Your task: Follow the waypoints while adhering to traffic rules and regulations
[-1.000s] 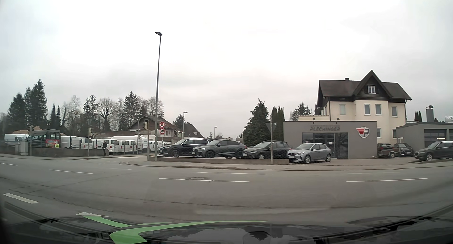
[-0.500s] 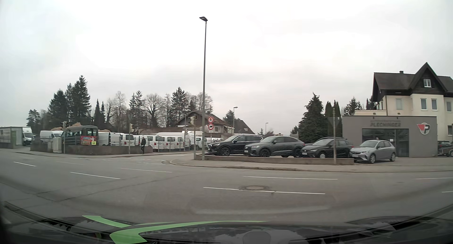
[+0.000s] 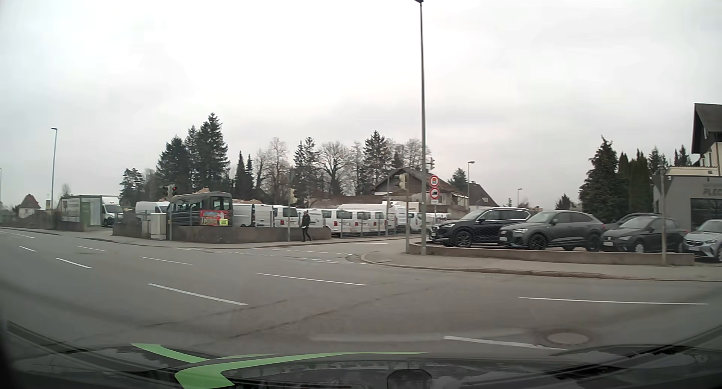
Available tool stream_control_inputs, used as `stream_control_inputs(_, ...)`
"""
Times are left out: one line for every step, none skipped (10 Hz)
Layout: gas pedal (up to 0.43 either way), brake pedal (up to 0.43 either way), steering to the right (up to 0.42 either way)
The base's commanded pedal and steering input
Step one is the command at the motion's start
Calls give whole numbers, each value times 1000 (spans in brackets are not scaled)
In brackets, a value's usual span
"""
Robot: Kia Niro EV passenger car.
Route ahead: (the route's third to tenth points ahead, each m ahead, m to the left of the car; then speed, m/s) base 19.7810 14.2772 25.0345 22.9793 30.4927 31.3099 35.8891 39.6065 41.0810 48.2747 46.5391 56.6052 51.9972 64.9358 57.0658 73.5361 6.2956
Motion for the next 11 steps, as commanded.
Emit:
stream_control_inputs(358,0,-309)
stream_control_inputs(350,0,-308)
stream_control_inputs(350,0,-308)
stream_control_inputs(339,0,-305)
stream_control_inputs(339,0,-301)
stream_control_inputs(331,0,-293)
stream_control_inputs(319,0,-284)
stream_control_inputs(319,0,-273)
stream_control_inputs(319,0,-263)
stream_control_inputs(319,0,-252)
stream_control_inputs(319,0,-240)
